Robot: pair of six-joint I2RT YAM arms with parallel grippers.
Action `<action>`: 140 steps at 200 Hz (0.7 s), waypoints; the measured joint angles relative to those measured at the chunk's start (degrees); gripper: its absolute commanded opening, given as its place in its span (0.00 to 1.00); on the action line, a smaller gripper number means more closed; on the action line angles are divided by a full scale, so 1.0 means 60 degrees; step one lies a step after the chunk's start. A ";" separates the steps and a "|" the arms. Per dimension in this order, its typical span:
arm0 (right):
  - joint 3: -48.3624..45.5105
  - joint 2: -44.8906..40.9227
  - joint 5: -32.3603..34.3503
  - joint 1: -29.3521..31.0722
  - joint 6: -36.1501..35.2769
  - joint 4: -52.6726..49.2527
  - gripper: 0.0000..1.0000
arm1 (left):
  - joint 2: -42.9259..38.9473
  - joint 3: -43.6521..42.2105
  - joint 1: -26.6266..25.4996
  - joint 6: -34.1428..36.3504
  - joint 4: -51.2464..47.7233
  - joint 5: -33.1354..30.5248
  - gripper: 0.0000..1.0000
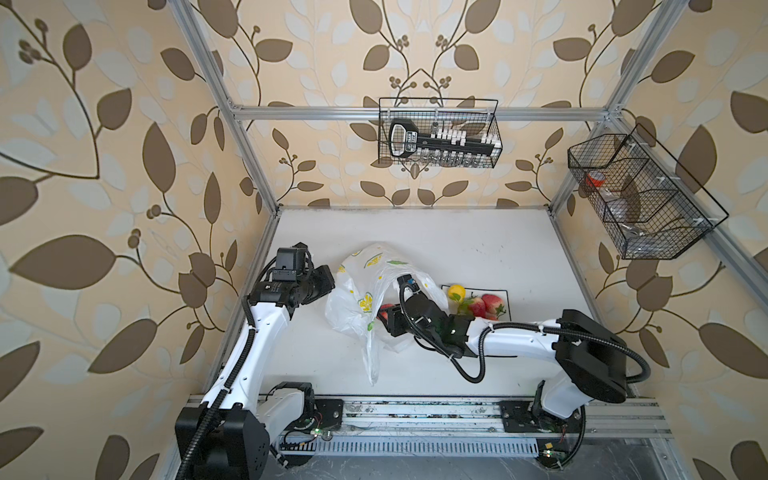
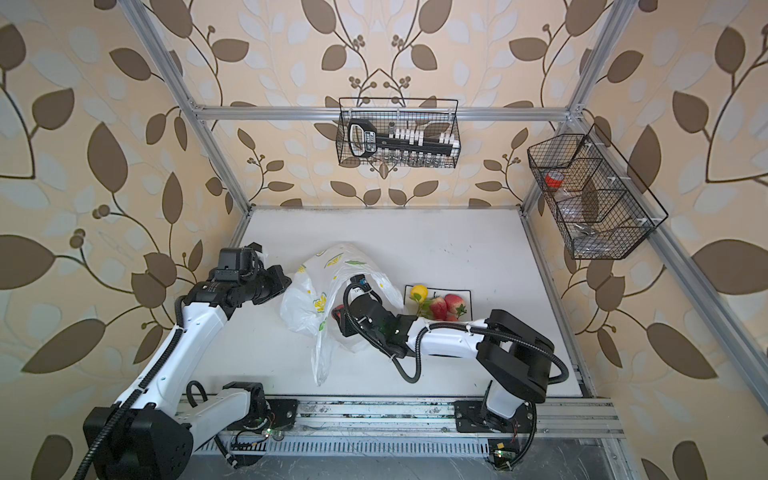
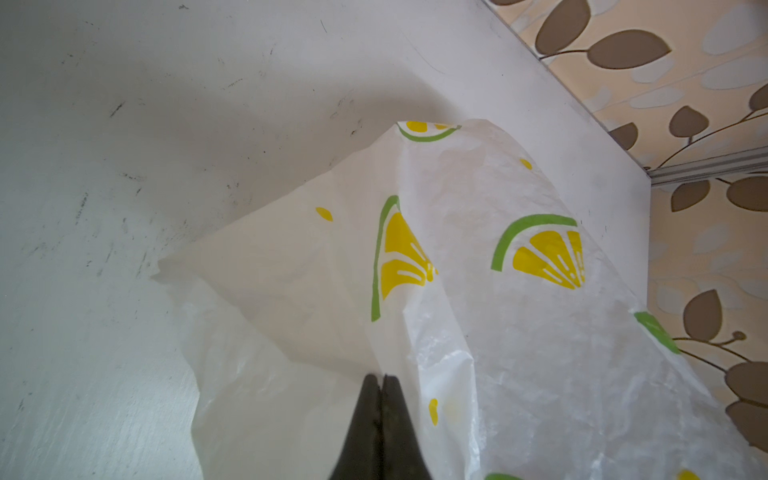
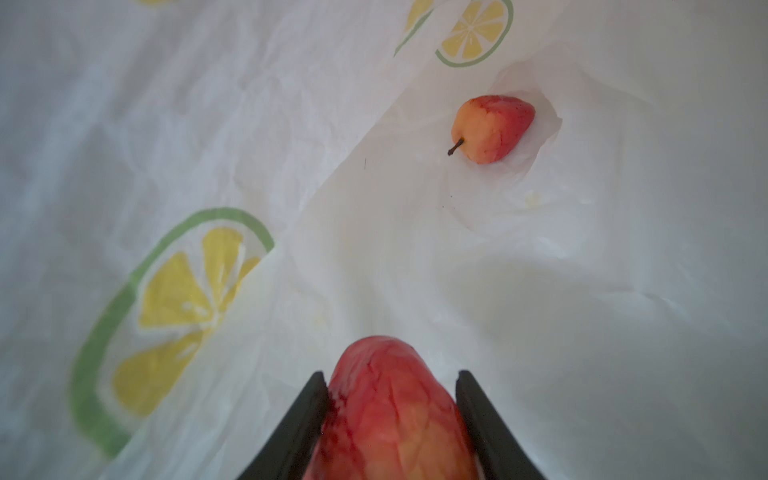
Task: Take the fake fruits out of the plastic bag
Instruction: 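Lift the red peach out of the bag with the right gripper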
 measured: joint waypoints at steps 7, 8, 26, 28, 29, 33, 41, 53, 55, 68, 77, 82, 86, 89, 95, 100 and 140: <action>-0.0200 -0.0262 -0.0025 0.0033 -0.0026 -0.0120 0.35 | 0.0000 0.0000 0.0033 -0.0004 0.0000 0.0004 0.00; -0.0219 -0.0288 -0.0025 0.0036 -0.0029 -0.0131 0.35 | 0.0000 0.0000 0.0033 0.0000 0.0000 0.0000 0.00; -0.0743 -0.1005 -0.0098 0.0066 -0.0062 -0.0568 0.35 | 0.0000 0.0000 0.0036 0.0000 0.0000 0.0000 0.00; -0.0809 -0.1096 -0.0098 0.0069 -0.0066 -0.0594 0.35 | 0.0000 0.0000 0.0036 0.0000 0.0000 0.0000 0.00; -0.0827 -0.1122 -0.0098 0.0069 -0.0066 -0.0605 0.35 | 0.0000 0.0000 0.0036 0.0000 0.0000 0.0000 0.00; -0.0958 -0.1304 -0.0106 0.0076 -0.0066 -0.0710 0.35 | 0.0000 0.0000 0.0036 -0.0004 0.0000 0.0000 0.00; -0.1198 -0.1668 -0.0135 0.0076 -0.0073 -0.0929 0.36 | 0.0000 0.0000 0.0036 0.0000 0.0000 0.0000 0.00; -0.1490 -0.2109 -0.0164 0.0084 -0.0069 -0.1191 0.36 | 0.0000 0.0000 0.0040 -0.0004 0.0000 0.0000 0.00; -0.1537 -0.2193 -0.0168 0.0084 -0.0066 -0.1253 0.36 | 0.0000 0.0000 0.0040 0.0000 0.0000 0.0000 0.00; -0.1814 -0.2652 -0.0211 0.0087 -0.0055 -0.1625 0.36 | 0.0000 0.0000 0.0040 0.0000 0.0000 0.0000 0.00; -0.2011 -0.2962 -0.0237 0.0087 -0.0018 -0.1851 0.36 | 0.0000 0.0000 0.0040 0.0000 0.0000 -0.0004 0.00; -0.2113 -0.3147 -0.0240 0.0091 0.0022 -0.1985 0.36 | 0.0000 0.0000 0.0040 0.0000 0.0000 -0.0004 0.00; -0.2204 -0.3304 -0.0251 0.0098 0.0055 -0.2113 0.36 | 0.0000 0.0000 0.0040 0.0000 -0.0004 -0.0004 0.00; -0.2288 -0.3457 -0.0244 0.0095 0.0087 -0.2222 0.36 | 0.0000 0.0000 0.0040 0.0000 0.0000 -0.0004 0.00; -0.2408 -0.3701 -0.0237 0.0095 0.0146 -0.2422 0.36 | 0.0000 0.0000 0.0040 0.0000 0.0000 -0.0004 0.00; -0.2514 -0.3942 -0.0229 0.0095 0.0200 -0.2630 0.37 | 0.0000 0.0000 0.0040 -0.0004 0.0000 -0.0007 0.00; -0.3144 -0.5861 0.0233 0.0044 0.0849 -0.3974 0.36 | 0.0000 0.0000 0.0062 -0.0004 -0.0004 -0.0087 0.00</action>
